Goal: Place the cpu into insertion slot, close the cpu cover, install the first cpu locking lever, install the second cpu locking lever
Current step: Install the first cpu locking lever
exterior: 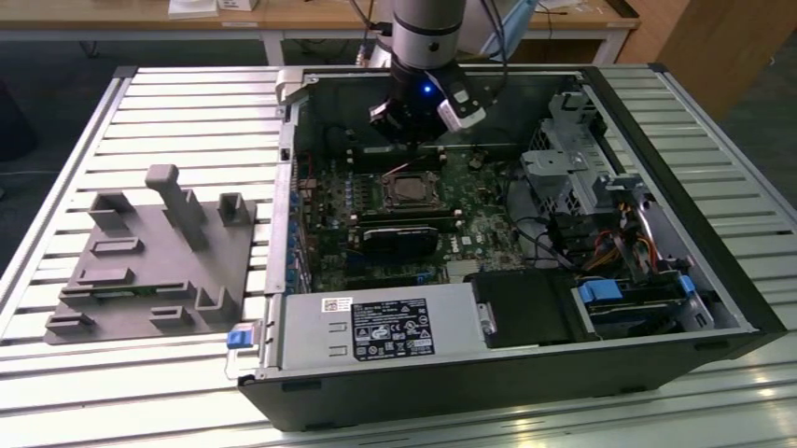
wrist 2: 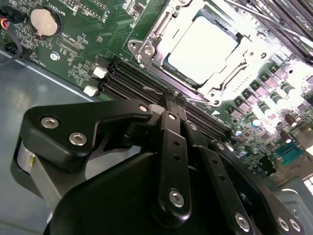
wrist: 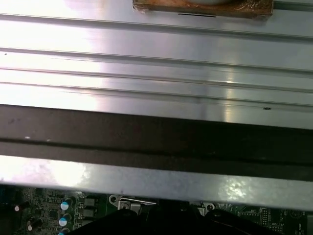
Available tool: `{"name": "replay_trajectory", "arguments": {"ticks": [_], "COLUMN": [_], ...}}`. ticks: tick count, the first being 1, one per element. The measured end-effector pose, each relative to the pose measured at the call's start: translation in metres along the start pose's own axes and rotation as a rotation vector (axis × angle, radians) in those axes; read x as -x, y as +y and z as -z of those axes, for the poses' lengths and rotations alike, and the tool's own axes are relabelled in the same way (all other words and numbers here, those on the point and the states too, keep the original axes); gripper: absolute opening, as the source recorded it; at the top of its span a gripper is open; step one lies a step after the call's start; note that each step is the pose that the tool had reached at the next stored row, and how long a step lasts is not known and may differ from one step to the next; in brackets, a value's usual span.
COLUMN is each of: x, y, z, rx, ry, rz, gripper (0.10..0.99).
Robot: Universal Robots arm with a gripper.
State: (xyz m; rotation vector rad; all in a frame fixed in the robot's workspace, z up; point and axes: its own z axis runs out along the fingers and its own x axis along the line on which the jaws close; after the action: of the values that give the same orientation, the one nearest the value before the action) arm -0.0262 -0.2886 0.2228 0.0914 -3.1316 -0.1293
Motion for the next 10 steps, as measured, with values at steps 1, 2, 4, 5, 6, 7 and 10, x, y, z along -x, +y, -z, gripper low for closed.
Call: {"name": "replay_trajectory", "arguments": {"ticks": [1,2,4,5,6,7,10], "x": [0.0008,0.0014,0.0028,0.0035,0.0042,0.0050,0.0073], "y": [0.0001,0.0002,0.0004,0.0005,0.0006,0.0008,0.0014], "z": [-0.0005,-0.0010,-0.0021,-0.0027,-0.0033,-0.0039,-0.0058], "rx": [0.000,0.000,0.000,0.000,0.000,0.000,0.000], "ry": [0.0001,0.0002,0.0001,0.0001,0.0001,0.0002,0.0002], "rz": [0.000,0.000,0.000,0.000,0.000,0.000,0.000], "gripper": [0.106,0.106,0.106,0.106,0.106,0.106,0.106]}}
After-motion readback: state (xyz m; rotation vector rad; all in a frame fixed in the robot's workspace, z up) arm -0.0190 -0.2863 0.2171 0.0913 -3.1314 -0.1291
